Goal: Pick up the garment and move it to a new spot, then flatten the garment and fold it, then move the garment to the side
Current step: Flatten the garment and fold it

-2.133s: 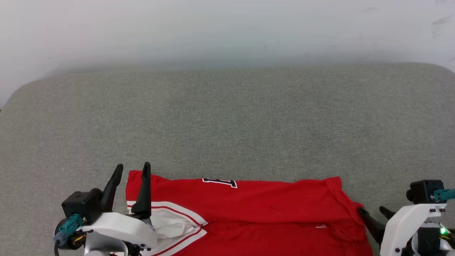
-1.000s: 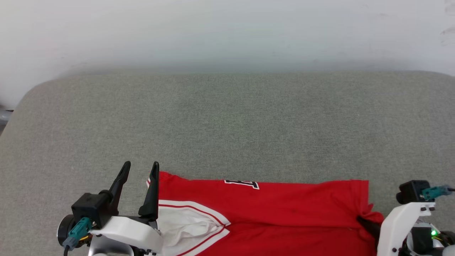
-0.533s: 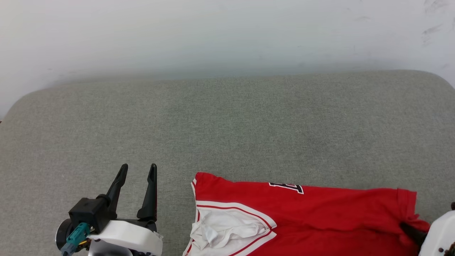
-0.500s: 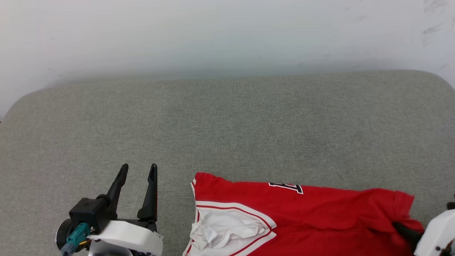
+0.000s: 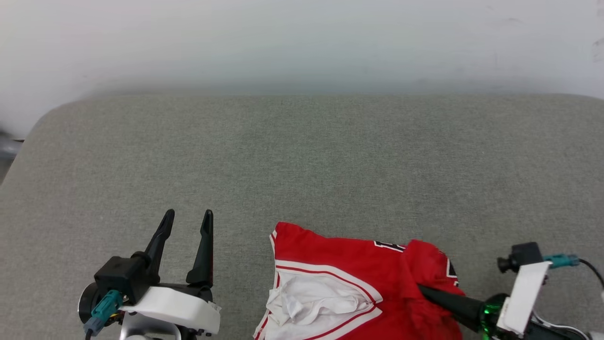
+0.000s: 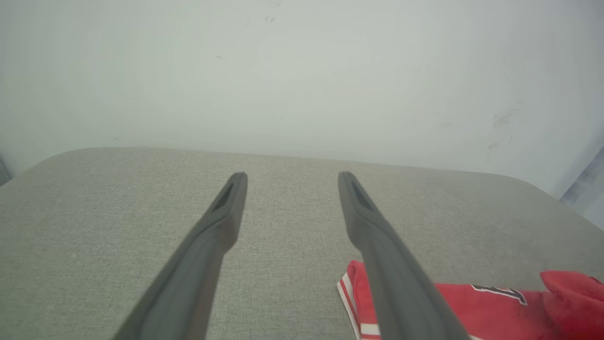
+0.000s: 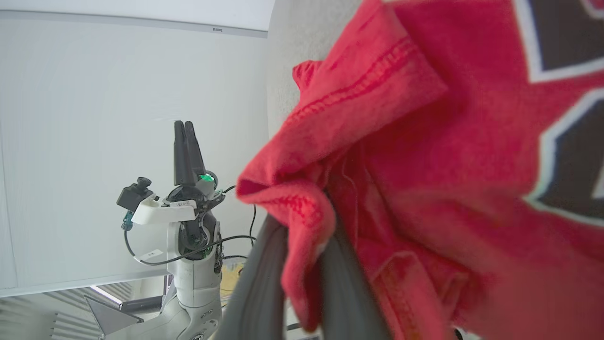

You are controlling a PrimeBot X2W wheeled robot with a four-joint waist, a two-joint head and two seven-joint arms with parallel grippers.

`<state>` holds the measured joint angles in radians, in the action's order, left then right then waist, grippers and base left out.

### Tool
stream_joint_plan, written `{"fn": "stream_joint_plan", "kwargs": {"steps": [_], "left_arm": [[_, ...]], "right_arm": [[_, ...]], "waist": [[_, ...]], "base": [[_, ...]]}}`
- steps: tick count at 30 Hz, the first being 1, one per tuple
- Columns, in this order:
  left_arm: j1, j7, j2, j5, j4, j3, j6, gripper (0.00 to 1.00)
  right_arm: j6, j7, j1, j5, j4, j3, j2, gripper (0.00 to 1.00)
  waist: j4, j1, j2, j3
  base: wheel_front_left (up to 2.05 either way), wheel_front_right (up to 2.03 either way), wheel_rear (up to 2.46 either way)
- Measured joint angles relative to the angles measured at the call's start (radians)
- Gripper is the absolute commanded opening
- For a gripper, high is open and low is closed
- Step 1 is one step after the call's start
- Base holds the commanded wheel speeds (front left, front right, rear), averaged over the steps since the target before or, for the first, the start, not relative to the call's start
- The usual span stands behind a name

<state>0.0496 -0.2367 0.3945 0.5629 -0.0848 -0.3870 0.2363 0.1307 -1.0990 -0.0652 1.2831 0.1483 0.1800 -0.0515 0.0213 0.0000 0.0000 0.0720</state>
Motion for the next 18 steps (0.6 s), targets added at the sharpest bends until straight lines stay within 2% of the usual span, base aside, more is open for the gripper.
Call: {"fn": "stream_joint_plan", "kwargs": {"steps": [3, 4, 9, 15, 16, 17, 18], "left_arm": [[0.011, 0.0, -0.005, 0.0, 0.001, -0.005, -0.007, 1.0], [0.022, -0.002, -0.01, 0.0, 0.003, -0.009, -0.012, 1.0], [0.049, -0.006, -0.021, 0.002, 0.017, -0.011, -0.025, 1.0], [0.074, -0.013, -0.031, 0.002, 0.037, -0.007, -0.035, 1.0], [0.075, -0.013, -0.033, 0.002, 0.04, -0.006, -0.036, 1.0], [0.077, -0.013, -0.035, 0.002, 0.045, -0.006, -0.04, 1.0], [0.079, -0.014, -0.037, 0.002, 0.048, -0.006, -0.042, 1.0]], "right_arm": [[0.0, 0.049, -0.019, 0.029, 0.016, -0.104, 0.0, 0.0], [0.0, 0.086, -0.035, 0.046, 0.025, -0.168, 0.0, 0.0], [0.0, 0.199, -0.109, 0.093, 0.046, -0.32, 0.0, 0.0], [0.0, 0.315, -0.167, 0.036, 0.104, -0.44, 0.001, 0.02], [0.0, 0.322, -0.171, 0.036, 0.115, -0.458, 0.0, 0.07], [0.0, 0.333, -0.174, 0.037, 0.124, -0.475, 0.0, 0.26], [0.0, 0.348, -0.176, 0.03, 0.133, -0.49, 0.001, 0.65]], "waist": [[0.022, 0.0, 0.0, 0.014], [0.037, 0.0, 0.0, 0.026], [0.068, 0.0001, 0.0, 0.066], [0.093, 0.0001, 0.0, 0.109], [0.094, 0.0001, 0.0, 0.114], [0.095, 0.0001, 0.0, 0.118], [0.095, 0.0001, 0.0, 0.121]], "base": [[0.0, 0.0, 0.0], [0.0, 0.0, 0.0], [0.0, 0.0, 0.0], [0.0, 0.0, 0.0], [0.0, 0.0, 0.0], [0.0, 0.0, 0.0], [0.0, 0.0, 0.0]]}}
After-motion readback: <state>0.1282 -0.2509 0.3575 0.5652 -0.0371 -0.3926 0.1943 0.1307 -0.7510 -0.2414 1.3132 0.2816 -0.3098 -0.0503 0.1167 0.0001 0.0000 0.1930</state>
